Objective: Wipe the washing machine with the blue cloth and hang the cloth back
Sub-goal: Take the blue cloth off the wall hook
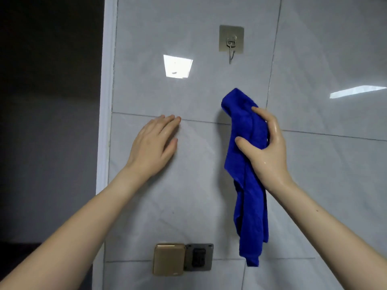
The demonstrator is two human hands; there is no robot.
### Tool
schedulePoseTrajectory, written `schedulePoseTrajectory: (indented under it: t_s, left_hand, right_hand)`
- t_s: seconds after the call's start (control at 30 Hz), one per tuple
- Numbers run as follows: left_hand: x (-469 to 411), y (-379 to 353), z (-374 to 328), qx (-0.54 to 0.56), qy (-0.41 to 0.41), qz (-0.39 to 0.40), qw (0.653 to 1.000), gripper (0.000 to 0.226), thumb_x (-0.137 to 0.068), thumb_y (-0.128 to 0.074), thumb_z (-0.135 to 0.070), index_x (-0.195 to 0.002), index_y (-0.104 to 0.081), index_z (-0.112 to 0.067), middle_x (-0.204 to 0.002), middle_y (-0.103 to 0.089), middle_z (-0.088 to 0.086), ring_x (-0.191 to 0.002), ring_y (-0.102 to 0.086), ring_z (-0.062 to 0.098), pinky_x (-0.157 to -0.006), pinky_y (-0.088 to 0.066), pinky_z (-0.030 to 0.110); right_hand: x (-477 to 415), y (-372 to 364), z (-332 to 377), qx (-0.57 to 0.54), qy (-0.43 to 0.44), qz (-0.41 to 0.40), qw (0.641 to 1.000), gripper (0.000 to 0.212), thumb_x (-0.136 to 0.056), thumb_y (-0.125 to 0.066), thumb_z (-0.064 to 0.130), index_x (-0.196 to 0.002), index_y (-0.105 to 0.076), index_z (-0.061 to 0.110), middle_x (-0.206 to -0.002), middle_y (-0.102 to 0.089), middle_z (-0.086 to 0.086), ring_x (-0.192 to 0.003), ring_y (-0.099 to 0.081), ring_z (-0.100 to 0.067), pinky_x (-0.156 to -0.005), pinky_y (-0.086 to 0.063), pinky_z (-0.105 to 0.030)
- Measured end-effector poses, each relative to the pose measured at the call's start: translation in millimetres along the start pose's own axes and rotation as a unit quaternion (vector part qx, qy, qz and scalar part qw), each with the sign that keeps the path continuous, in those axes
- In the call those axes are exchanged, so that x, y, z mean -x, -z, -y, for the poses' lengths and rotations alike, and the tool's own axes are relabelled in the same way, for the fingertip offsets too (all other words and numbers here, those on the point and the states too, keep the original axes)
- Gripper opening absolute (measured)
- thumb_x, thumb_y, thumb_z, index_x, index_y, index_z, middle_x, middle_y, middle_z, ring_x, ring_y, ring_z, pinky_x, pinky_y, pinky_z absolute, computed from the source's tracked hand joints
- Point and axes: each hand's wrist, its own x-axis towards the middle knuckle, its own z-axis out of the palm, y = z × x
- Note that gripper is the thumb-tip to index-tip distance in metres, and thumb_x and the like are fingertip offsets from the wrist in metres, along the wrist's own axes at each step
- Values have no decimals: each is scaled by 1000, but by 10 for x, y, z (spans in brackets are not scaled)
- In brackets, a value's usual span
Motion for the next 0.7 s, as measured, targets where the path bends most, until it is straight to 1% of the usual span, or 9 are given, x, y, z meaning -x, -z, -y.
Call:
schedulePoseTrajectory:
  t_s: [0.07,0.13,0.27,0.37,0.4,0.47,0.57,0.67,0.7]
  left_hand:
    - [262,77,-54,20,-5,17,1000,49,-96,-44,-27,-141,-51,-9,-144,-52,10,-135,-46,32,-111,-36,44]
    - [549,129,-120,45,-8,36,998,45,-96,-48,-23,-138,-53,-6,-141,-55,10,-132,-49,31,-110,-38,44]
    - [1175,168,-305,85,10,78,993,44,-97,-48,-25,-137,-53,-8,-140,-55,6,-131,-48,23,-112,-35,37]
    - [1733,131,-521,118,37,118,985,44,-96,-51,-24,-136,-55,-9,-141,-55,5,-132,-47,21,-112,-29,30]
    - [1930,107,-599,133,44,136,981,44,-95,-52,-24,-136,-55,-8,-141,-55,6,-132,-47,22,-112,-29,31]
    - [2342,54,-756,173,53,170,969,44,-96,-51,-25,-136,-55,-7,-140,-55,8,-130,-50,26,-110,-35,37]
    - [2957,-8,-1018,220,85,227,945,47,-96,-47,-31,-135,-56,-7,-138,-57,8,-126,-54,26,-104,-45,41]
    - [3494,-8,-1331,263,120,307,907,51,-95,-44,-34,-137,-55,-8,-139,-57,8,-128,-54,27,-105,-45,50]
    - [3636,5,-1439,274,122,331,895,51,-95,-43,-35,-138,-55,-9,-140,-56,7,-129,-53,27,-107,-44,50]
  right_hand:
    - [402,-9,-80,1,-36,17,999,60,-77,-71,4,-128,-54,30,-121,-59,25,-113,-57,2,-85,-44,-7]
    - [800,-20,-141,2,-79,40,996,58,-77,-71,9,-127,-55,32,-120,-62,23,-111,-59,0,-84,-45,-8]
    - [1588,-48,-194,6,-189,71,979,56,-74,-73,23,-126,-55,35,-114,-64,23,-105,-62,-1,-79,-48,-9]
    - [2166,-63,-149,9,-249,78,965,52,-75,-73,18,-122,-57,32,-109,-67,19,-100,-65,-3,-76,-48,-9]
    - [2353,-61,-119,12,-265,77,961,52,-75,-72,15,-122,-57,31,-110,-67,19,-100,-65,-2,-76,-48,-9]
    - [2724,-31,-40,24,-301,76,950,53,-77,-73,10,-123,-57,30,-112,-66,18,-102,-64,-2,-78,-48,-8]
    - [3260,73,124,47,-358,67,930,53,-80,-77,13,-124,-56,33,-117,-64,20,-108,-61,0,-82,-47,-8]
    - [3721,226,372,79,-405,51,909,53,-80,-80,19,-123,-56,37,-120,-62,23,-111,-59,2,-86,-45,-8]
    - [3852,283,462,93,-417,48,903,53,-80,-80,20,-124,-55,36,-121,-62,23,-113,-58,1,-89,-46,-10]
